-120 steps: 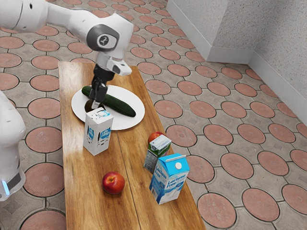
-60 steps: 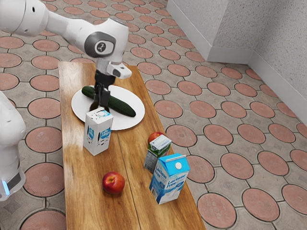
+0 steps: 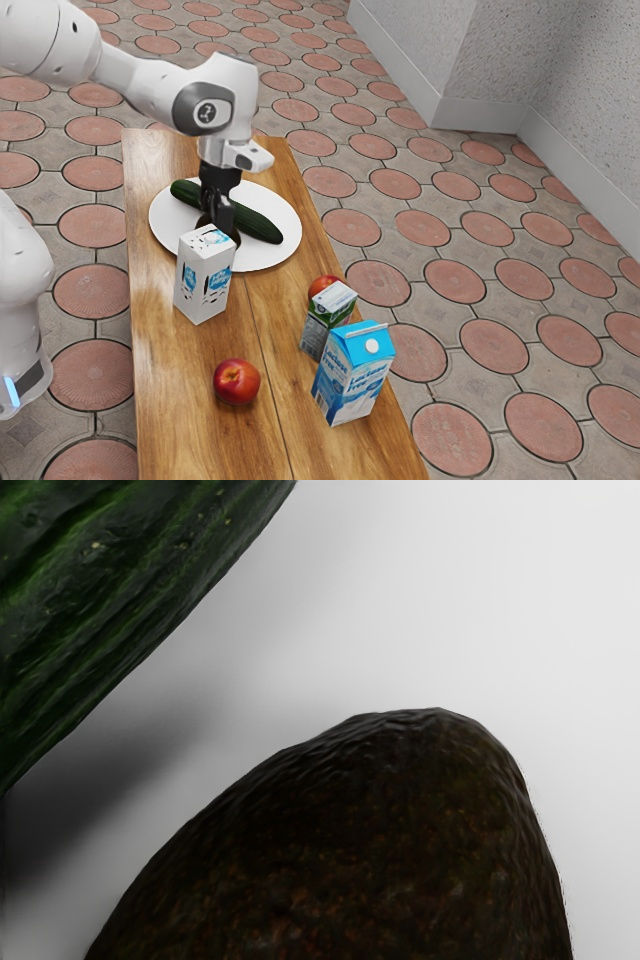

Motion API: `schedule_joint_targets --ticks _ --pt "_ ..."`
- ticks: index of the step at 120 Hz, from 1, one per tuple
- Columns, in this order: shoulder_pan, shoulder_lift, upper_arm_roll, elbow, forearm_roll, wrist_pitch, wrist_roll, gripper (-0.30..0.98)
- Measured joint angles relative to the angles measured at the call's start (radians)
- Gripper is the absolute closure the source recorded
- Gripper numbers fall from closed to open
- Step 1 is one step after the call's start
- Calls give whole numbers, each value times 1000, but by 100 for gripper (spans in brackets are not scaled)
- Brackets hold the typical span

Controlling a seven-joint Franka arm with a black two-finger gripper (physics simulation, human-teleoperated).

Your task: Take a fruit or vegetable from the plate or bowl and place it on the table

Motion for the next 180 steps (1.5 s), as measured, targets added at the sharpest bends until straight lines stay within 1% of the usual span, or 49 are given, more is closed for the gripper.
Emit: schedule_joint_targets --ticks 13,31,42,54,72,89,100,113,132,152,180 --pt "-1 -5 0 4 -13 11 -10 30" --pt "-2 -11 3 42 -13 11 -21 34" --pt "0 -12 45 72 -6 13 -27 34" --pt "38 -15 66 97 26 15 -33 34" --pt "130 -56 73 102 73 16 -40 32" --pt "165 -84 166 101 138 17 -45 33" --pt "202 -78 187 99 187 29 -54 33" --pt "215 -41 190 86 221 92 -70 33" --pt "228 -32 191 56 243 203 -90 34" --pt "255 1 192 46 253 301 -109 35" --pt "242 58 217 43 254 421 -132 34"
